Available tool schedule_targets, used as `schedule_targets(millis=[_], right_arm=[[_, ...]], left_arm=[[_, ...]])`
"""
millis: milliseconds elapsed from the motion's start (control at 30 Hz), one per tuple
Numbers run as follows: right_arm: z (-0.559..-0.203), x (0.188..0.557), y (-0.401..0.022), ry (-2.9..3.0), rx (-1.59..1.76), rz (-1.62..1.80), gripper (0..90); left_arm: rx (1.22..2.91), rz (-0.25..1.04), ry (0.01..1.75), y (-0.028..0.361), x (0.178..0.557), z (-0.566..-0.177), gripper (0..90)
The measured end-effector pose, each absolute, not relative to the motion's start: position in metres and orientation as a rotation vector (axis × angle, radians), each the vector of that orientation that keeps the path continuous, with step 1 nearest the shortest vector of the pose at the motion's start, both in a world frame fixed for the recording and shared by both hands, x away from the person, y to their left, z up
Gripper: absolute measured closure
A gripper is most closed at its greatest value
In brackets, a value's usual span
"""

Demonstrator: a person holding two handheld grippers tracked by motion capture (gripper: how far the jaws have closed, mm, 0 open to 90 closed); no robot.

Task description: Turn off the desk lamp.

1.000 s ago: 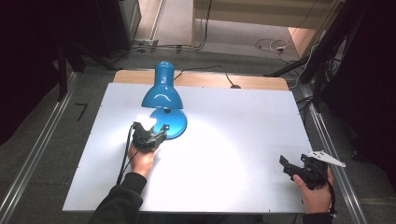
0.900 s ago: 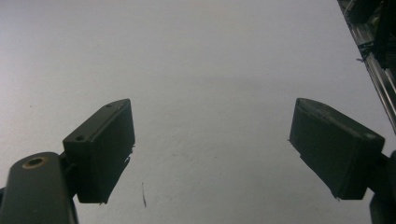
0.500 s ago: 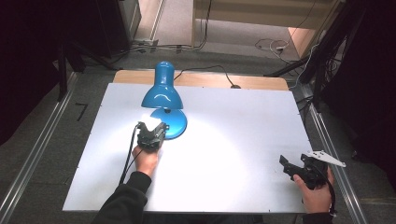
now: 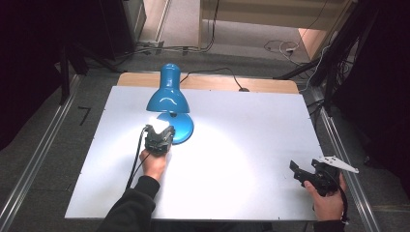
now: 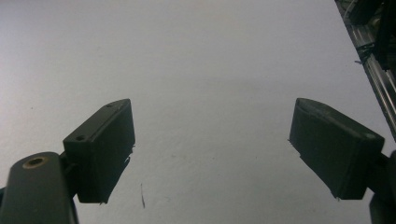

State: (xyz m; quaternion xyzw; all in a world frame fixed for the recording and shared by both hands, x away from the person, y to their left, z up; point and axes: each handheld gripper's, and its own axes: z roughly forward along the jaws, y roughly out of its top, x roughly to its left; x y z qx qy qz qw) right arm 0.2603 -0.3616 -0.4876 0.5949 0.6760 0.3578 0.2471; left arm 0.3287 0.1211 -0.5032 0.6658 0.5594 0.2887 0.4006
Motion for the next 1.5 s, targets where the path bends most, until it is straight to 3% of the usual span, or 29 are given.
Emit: schedule_targets(millis=[1500], right_arm=[[-0.4879, 0.26, -0.3607, 1.854, 1.608, 0.985, 13.2]], left_arm=[[1.685, 0.699, 1.45, 0.1218, 0.3389, -0.5026, 90.0]])
